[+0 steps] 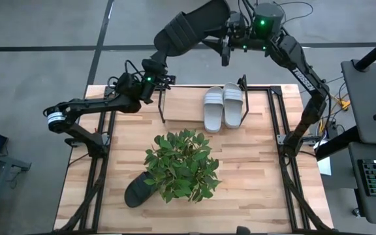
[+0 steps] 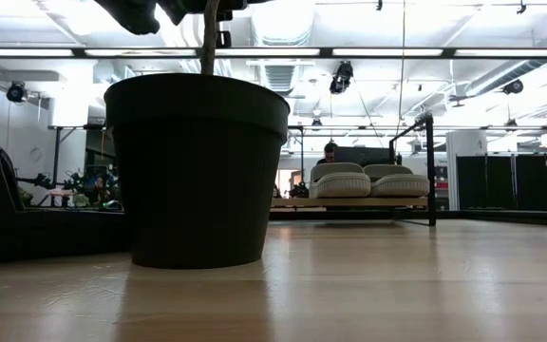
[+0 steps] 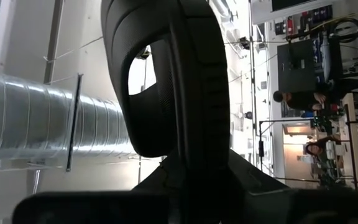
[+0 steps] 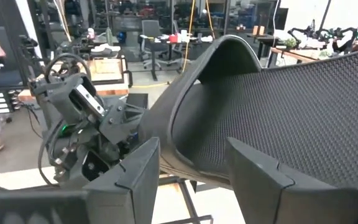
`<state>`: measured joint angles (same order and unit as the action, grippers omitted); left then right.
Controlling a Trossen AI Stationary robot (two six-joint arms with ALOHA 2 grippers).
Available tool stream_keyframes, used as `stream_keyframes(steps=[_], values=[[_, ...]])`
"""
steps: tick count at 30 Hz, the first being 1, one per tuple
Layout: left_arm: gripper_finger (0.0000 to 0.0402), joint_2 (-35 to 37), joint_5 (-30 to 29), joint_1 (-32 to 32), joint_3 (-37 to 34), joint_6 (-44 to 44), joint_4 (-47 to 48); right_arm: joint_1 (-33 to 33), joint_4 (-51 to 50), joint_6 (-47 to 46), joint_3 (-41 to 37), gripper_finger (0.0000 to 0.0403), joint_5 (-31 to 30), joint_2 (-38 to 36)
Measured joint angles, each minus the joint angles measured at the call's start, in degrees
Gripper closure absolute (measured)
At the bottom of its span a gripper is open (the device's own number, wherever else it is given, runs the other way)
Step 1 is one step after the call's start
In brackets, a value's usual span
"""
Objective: Pick and place slides into the shelf
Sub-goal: Put the right black slide on the shelf
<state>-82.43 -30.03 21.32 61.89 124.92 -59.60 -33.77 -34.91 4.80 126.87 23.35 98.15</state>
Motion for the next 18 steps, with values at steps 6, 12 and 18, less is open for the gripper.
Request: stream_keyframes(steps=[6,12,18], values=[[0.0376,0.0,-0.9,0.3,0.0,0.0,0.1,2.3,0.9,3.2,0.0,0.0232,0.0,-0.3],[0.0376,0.0,-1.8,1.5,0.0,-0.1,0.1,2.9,-0.3,3.4,-0.3,0.0232,1.4,-2.1],[0.0376,0.3,-3.0,3.1,0.0,0.0,-1.2,2.8,-2.4,4.9,-0.2,0.0232,-4.7,-7.0]])
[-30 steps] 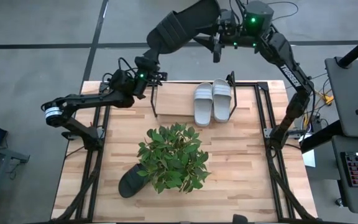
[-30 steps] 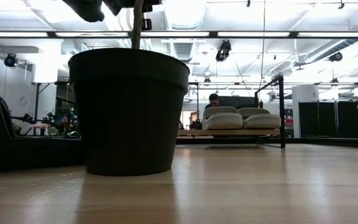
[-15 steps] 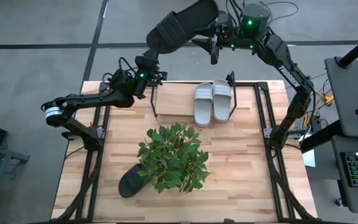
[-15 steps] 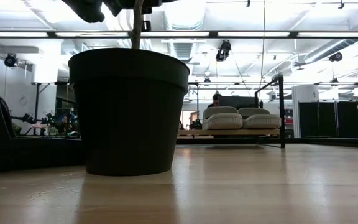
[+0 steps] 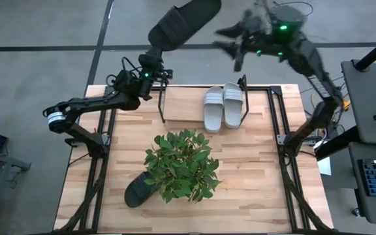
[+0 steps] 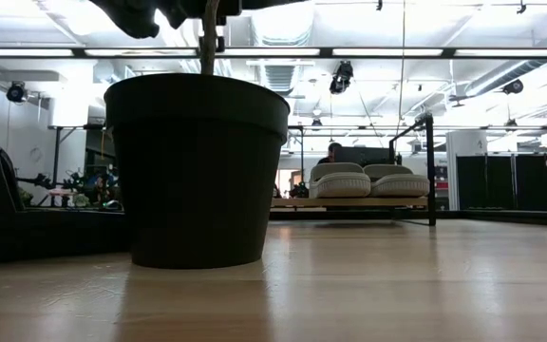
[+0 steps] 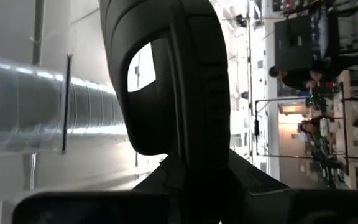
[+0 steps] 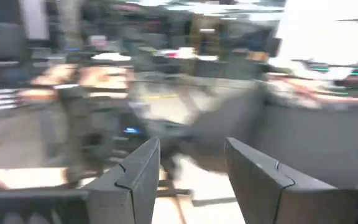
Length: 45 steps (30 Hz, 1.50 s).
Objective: Pick and place slides into the shelf
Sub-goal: Put the right black slide on the shelf
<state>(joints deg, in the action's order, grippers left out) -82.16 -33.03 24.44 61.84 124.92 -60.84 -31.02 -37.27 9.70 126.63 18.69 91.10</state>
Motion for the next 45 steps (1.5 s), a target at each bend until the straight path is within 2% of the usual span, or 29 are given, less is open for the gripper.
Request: stream_keyframes(steps=[2,4,10,15,21,35,45], values=[[0.0376,0.5,0.0,0.0,0.0,0.0,-0.7,-0.1,-1.5,-0.1,0.1,0.0232,-6.7,-1.7],[0.0376,0.6,0.8,0.1,0.0,0.0,-1.7,-0.4,-2.9,-0.2,0.1,0.0231,-10.1,-2.8],[0.0376,0.6,5.2,-0.2,0.0,0.0,-2.1,-3.9,-3.6,-7.7,0.1,0.0205,-10.2,-3.6],[0.0376,0.3,6.7,-0.3,0.0,0.0,-2.2,-8.2,-3.4,-11.9,0.1,0.0178,-4.7,-3.2],[0.0376,0.3,7.3,-0.2,0.0,0.4,-2.2,-11.3,2.3,-15.3,0.1,0.0151,4.6,-2.0],[0.0376,0.4,7.5,-0.1,0.0,0.4,-3.6,-14.6,7.9,-17.2,0.1,0.0144,4.2,3.6],[0.0376,0.6,7.5,0.5,0.1,-0.3,-8.2,-16.4,11.0,-21.7,0.0,0.0148,4.2,3.8]])
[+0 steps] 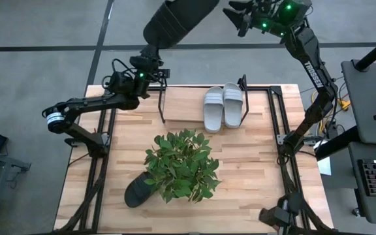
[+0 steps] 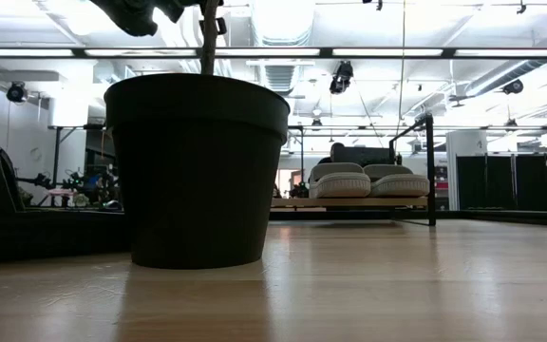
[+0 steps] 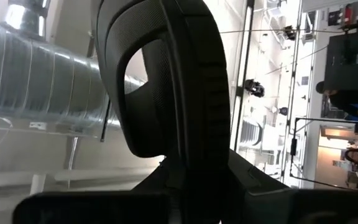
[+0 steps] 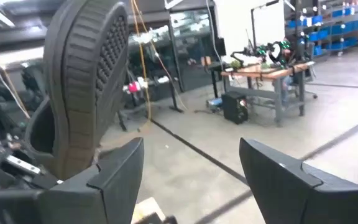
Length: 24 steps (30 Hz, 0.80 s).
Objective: Pick and place slides into the shelf
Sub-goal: Put the right black slide on the shelf
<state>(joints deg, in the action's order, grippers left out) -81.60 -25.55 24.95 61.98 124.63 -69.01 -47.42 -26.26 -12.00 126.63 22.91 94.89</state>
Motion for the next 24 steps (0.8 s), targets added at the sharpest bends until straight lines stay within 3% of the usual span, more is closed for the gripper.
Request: stream_keyframes(steps=[12,24], values=[[0.0376,0.0,-2.2,0.2,0.0,0.2,-1.5,6.2,19.3,-4.2,-7.3,0.0151,2.0,0.6],[0.0376,0.0,-1.8,0.2,0.0,0.2,0.4,6.9,31.8,-5.0,-12.3,0.0152,1.5,0.9]])
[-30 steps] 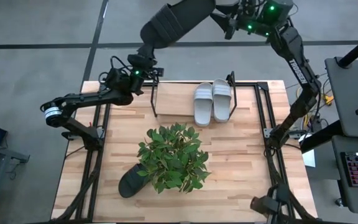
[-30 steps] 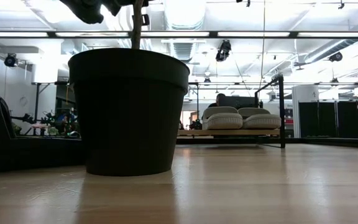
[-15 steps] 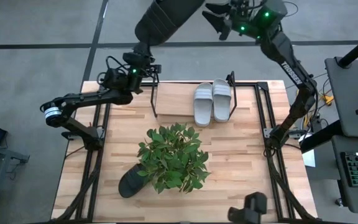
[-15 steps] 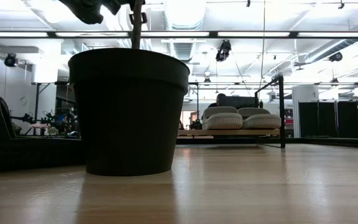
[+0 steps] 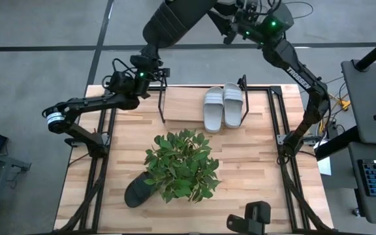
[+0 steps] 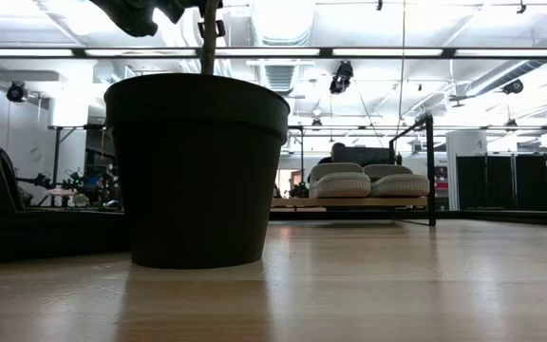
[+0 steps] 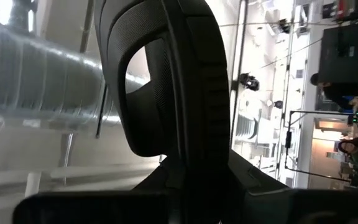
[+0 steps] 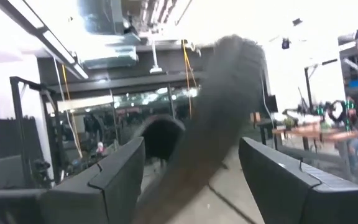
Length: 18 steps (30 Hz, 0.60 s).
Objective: Pick and place slides into the shelf
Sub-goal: Put the right black slide on the shelf
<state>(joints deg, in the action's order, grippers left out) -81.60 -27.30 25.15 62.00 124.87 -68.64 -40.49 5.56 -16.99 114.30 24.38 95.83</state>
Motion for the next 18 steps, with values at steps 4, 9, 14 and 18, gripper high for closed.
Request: stream_keyframes(steps=[4,9,14,18], values=[[0.0376,0.0,0.1,0.0,0.0,-0.1,2.7,0.1,1.3,0.0,-0.2,0.0152,-0.2,0.0],[0.0376,0.0,2.0,-0.1,0.0,-0.2,2.9,0.4,2.2,-0.6,-0.2,0.0158,-0.5,0.7],[0.0376,0.0,3.0,-0.2,-0.1,-0.2,3.5,0.4,4.5,-2.4,-0.2,0.0183,-0.5,2.7],[0.0376,0.0,2.7,-0.1,-0.1,-2.5,3.5,0.3,4.6,-2.6,0.2,0.0237,-0.9,3.5]])
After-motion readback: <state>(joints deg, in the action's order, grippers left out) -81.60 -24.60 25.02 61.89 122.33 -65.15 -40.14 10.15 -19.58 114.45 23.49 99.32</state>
